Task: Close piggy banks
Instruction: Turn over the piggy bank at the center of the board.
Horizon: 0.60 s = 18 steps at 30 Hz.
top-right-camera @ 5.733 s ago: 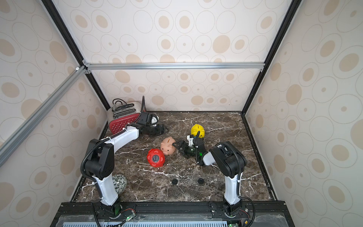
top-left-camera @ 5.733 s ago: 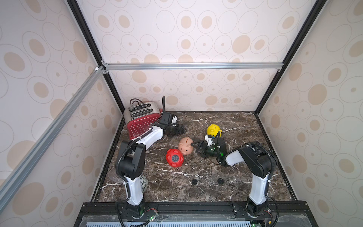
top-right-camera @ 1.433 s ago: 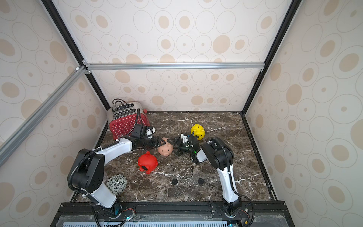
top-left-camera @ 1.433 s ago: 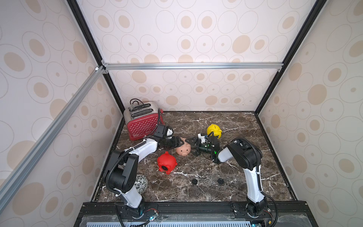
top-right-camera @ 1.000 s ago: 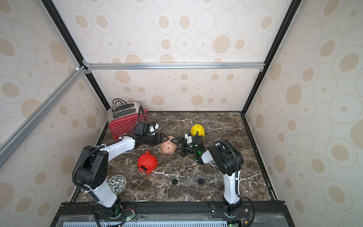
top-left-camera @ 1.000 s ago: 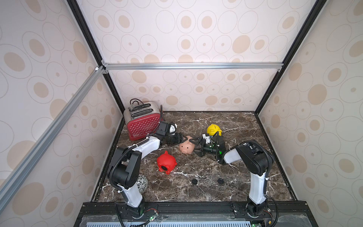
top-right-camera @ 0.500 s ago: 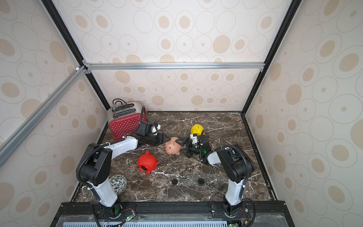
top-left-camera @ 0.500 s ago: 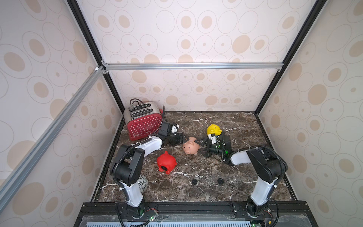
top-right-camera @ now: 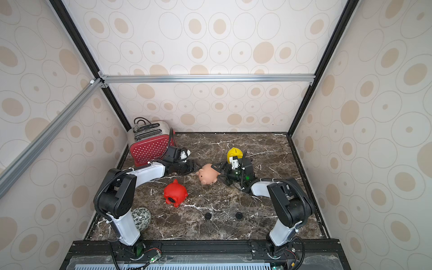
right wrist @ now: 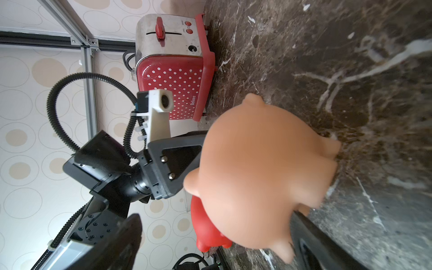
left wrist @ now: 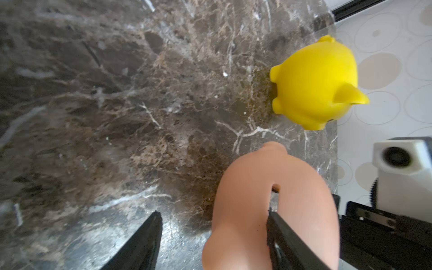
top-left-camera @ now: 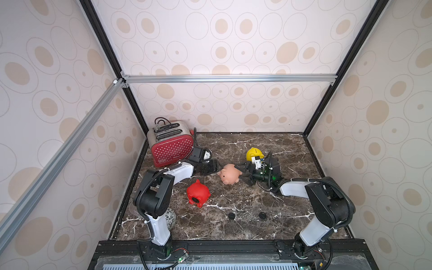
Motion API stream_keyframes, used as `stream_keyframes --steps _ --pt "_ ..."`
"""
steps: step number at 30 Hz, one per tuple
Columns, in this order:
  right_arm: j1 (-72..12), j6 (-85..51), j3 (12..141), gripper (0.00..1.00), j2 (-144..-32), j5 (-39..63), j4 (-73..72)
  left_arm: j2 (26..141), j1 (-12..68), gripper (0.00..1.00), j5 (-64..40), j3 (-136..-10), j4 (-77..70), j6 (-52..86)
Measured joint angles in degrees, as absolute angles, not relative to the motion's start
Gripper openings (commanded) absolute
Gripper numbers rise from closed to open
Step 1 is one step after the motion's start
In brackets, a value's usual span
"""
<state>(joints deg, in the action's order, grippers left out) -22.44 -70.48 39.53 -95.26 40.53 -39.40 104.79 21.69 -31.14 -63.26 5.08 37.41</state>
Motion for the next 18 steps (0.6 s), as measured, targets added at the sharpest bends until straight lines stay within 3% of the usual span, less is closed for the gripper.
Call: stream_keyframes --steps 9,18 --pt "-22.2 -67.2 39.8 1.00 -91.6 42.1 -38.0 106.5 22.7 0.75 -31.1 -63.3 10.5 34.9" --pt "-21.0 -59.7 41.4 1.00 -87.2 42.2 -26.4 106.5 23.0 0.75 -29.3 -63.7 13.1 33.8"
